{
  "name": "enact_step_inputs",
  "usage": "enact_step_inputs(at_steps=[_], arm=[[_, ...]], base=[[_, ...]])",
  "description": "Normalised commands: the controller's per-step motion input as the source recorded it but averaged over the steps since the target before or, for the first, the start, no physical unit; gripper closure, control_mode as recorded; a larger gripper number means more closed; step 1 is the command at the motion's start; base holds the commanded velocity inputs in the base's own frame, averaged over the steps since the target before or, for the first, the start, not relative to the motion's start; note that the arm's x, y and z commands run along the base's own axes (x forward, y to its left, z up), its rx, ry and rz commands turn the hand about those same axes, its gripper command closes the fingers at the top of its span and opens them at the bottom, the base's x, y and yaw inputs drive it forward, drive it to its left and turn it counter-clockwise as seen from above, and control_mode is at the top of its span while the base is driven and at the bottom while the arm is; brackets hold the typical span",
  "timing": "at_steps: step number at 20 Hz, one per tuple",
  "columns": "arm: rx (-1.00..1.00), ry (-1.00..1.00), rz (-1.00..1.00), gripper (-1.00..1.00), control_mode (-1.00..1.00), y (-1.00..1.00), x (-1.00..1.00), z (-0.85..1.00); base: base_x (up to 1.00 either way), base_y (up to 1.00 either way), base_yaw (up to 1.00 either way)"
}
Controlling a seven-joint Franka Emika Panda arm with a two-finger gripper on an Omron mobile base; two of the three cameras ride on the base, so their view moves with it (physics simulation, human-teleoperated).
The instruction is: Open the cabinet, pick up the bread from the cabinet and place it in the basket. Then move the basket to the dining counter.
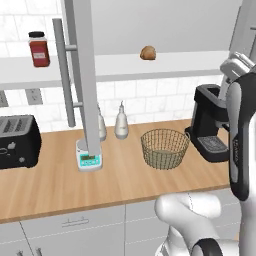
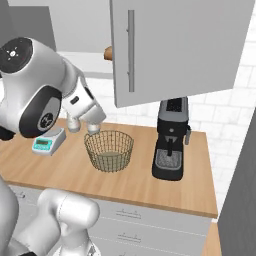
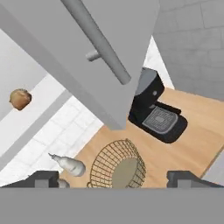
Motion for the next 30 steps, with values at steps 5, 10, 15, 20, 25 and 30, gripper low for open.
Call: enact_step_inputs(at_steps=[5, 10, 15, 20, 25, 30], arm=[[0.31, 0.03, -0.29, -1.0, -1.0, 0.7, 0.94, 0.0], [0.32, -0.17, -0.5, -1.0, -1.0, 0.41, 0.92, 0.0], [0.41, -0.31, -0.53, -1.0, -1.0, -0.25, 0.53, -0.29], [0.36, -0.34, -0.58, -1.0, -1.0, -0.12, 0.42, 0.08], [0.26, -0.27, -0.59, -1.0, -1.0, -0.22, 0.48, 0.09], [0.19, -0.2, -0.54, -1.0, -1.0, -0.24, 0.13, 0.25]], base=[[0.0, 0.0, 0.0], [0.0, 0.0, 0.0], [0.0, 0.0, 0.0], [0.0, 0.0, 0.0], [0.0, 0.0, 0.0], [0.0, 0.0, 0.0]])
